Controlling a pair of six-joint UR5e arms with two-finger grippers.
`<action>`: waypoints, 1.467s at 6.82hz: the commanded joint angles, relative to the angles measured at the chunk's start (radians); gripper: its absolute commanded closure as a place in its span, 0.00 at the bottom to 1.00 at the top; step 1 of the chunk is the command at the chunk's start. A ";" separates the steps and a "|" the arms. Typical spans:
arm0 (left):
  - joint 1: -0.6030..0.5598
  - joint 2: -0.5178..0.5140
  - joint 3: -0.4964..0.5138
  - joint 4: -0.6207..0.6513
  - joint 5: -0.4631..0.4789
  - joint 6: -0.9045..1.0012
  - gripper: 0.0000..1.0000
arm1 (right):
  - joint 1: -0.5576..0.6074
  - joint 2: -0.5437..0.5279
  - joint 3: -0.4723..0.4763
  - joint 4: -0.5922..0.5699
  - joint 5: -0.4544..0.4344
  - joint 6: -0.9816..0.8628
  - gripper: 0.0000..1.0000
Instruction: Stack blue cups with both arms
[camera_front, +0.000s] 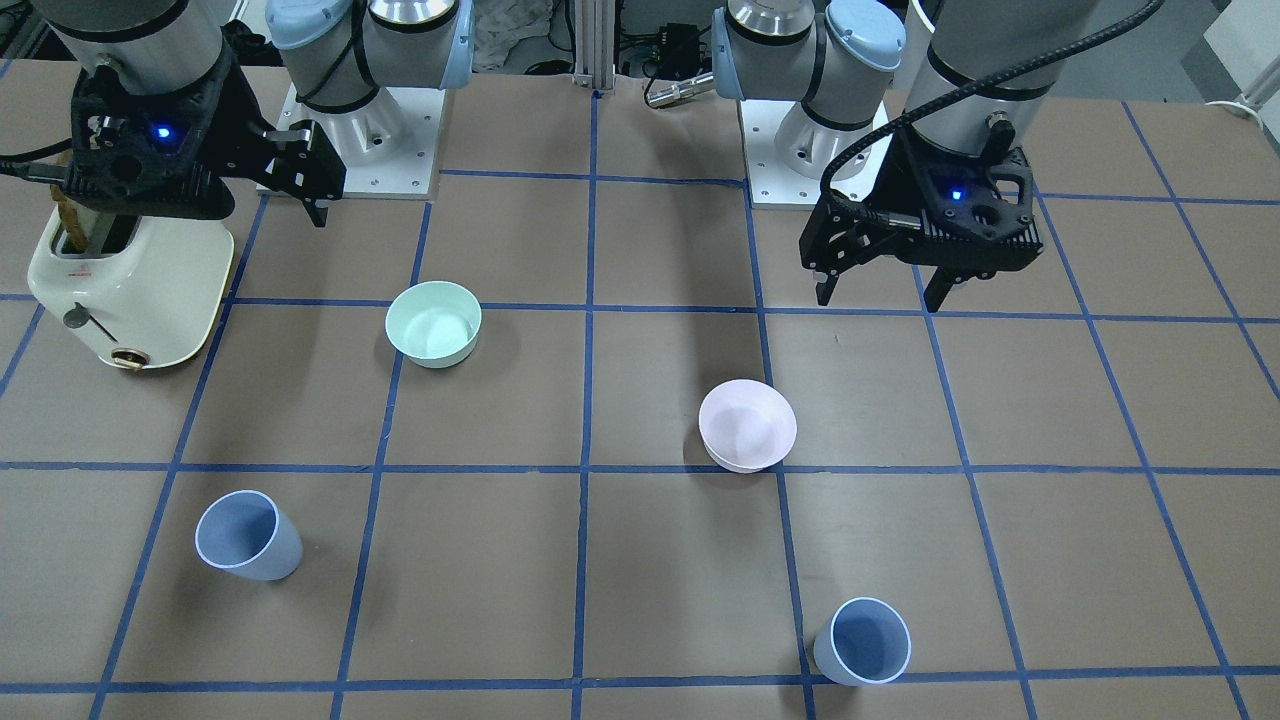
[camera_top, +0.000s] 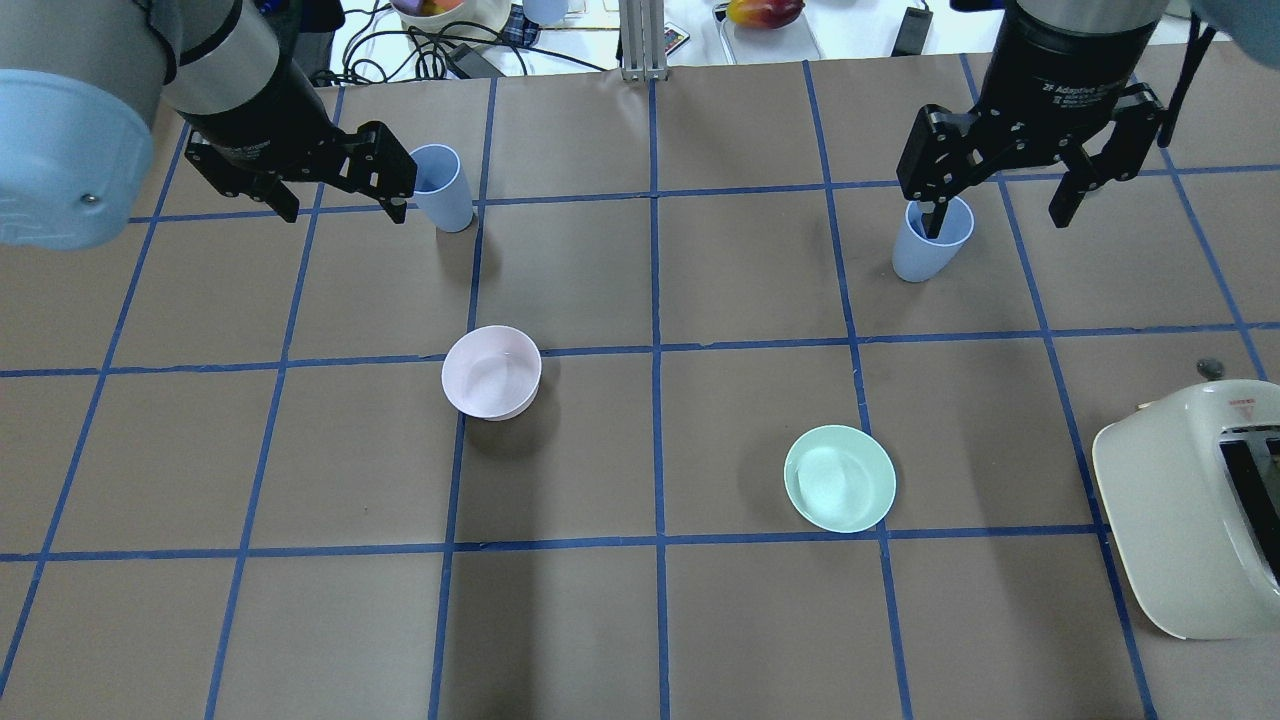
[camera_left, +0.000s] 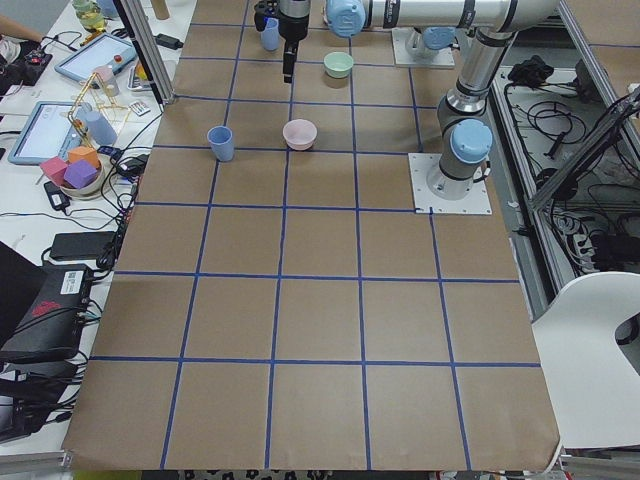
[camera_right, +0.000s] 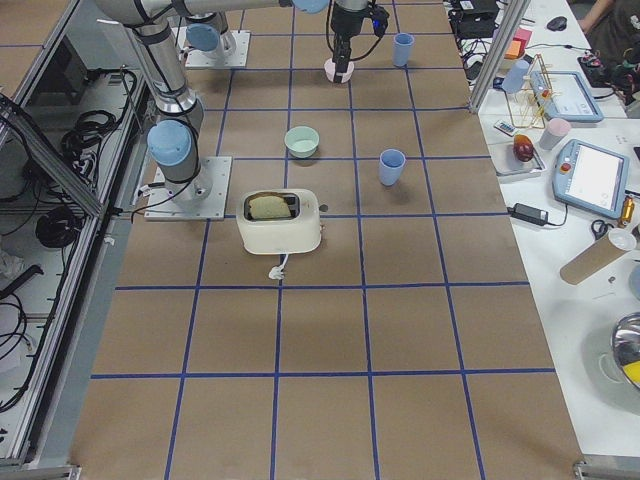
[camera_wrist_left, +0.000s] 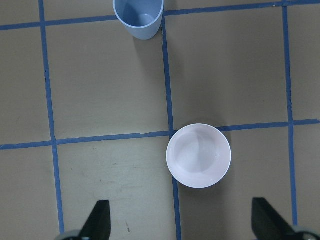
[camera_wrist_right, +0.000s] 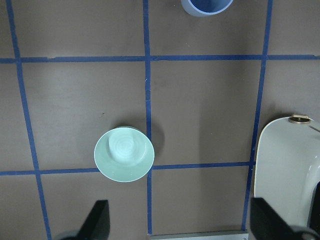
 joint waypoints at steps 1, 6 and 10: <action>0.000 0.001 0.000 0.000 0.002 0.001 0.00 | -0.005 0.002 0.003 -0.033 0.015 -0.009 0.00; 0.000 -0.022 0.018 0.000 -0.001 -0.002 0.00 | -0.014 0.008 0.006 -0.083 0.055 -0.055 0.00; 0.000 -0.222 0.223 0.003 -0.016 0.008 0.00 | -0.015 0.008 0.006 -0.090 0.064 -0.089 0.00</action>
